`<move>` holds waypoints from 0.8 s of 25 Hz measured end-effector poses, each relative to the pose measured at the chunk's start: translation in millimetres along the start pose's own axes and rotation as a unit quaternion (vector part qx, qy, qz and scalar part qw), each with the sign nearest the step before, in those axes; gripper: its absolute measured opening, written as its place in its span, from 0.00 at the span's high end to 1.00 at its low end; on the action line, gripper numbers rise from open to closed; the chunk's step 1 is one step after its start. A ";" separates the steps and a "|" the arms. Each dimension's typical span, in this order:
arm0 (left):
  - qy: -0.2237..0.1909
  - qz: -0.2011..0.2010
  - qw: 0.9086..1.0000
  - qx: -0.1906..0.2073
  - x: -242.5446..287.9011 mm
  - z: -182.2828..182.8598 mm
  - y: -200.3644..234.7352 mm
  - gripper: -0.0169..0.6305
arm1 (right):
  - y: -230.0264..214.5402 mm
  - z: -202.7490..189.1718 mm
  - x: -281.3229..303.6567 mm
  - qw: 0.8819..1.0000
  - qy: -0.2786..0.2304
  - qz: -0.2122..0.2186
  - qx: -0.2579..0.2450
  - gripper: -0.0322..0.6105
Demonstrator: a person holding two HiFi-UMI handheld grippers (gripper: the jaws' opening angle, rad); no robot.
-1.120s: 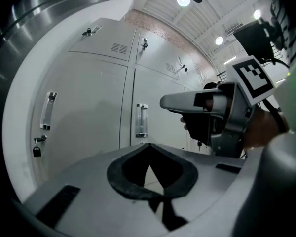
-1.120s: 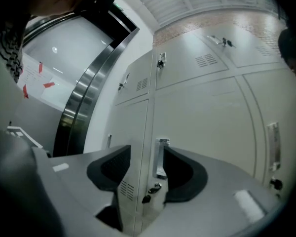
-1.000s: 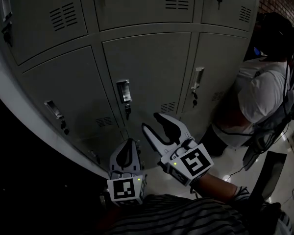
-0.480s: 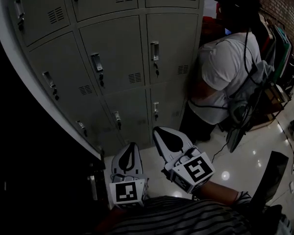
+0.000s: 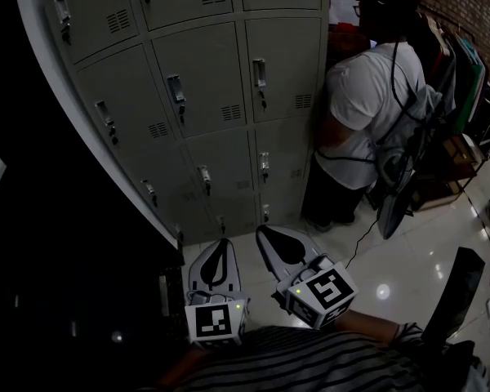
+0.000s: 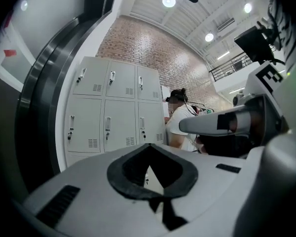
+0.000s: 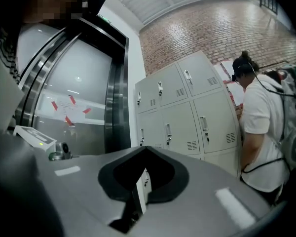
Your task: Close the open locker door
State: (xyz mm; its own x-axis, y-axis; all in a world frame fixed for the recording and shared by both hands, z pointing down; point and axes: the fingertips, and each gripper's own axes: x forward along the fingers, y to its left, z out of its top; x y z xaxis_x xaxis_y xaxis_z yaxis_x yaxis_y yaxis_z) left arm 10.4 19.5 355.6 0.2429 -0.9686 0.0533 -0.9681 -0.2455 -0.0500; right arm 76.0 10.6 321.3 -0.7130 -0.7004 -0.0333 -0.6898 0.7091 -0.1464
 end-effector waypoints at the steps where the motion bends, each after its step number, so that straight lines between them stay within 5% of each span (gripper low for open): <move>1: -0.002 -0.001 1.000 0.001 -5.6 1.5 2.7 0.97 | 5.8 0.3 -0.7 1.000 -0.002 -0.002 0.002 0.95; 12: -0.012 -0.007 1.000 0.006 -60.8 9.2 56.7 0.97 | 89.4 -2.4 23.2 1.000 -0.005 0.001 -0.009 0.95; 20: -0.021 -0.014 1.000 0.013 -72.1 9.2 71.8 0.97 | 111.1 -4.8 35.0 1.000 -0.007 0.000 -0.026 0.95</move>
State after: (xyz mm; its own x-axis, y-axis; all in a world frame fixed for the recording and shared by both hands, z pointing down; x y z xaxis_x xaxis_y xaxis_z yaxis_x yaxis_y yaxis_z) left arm -76.0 71.3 338.9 0.2719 -0.9622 0.0122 -0.9594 -0.2721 -0.0742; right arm -26.2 65.2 308.5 -0.7108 -0.7018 -0.0470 -0.6961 0.7115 -0.0955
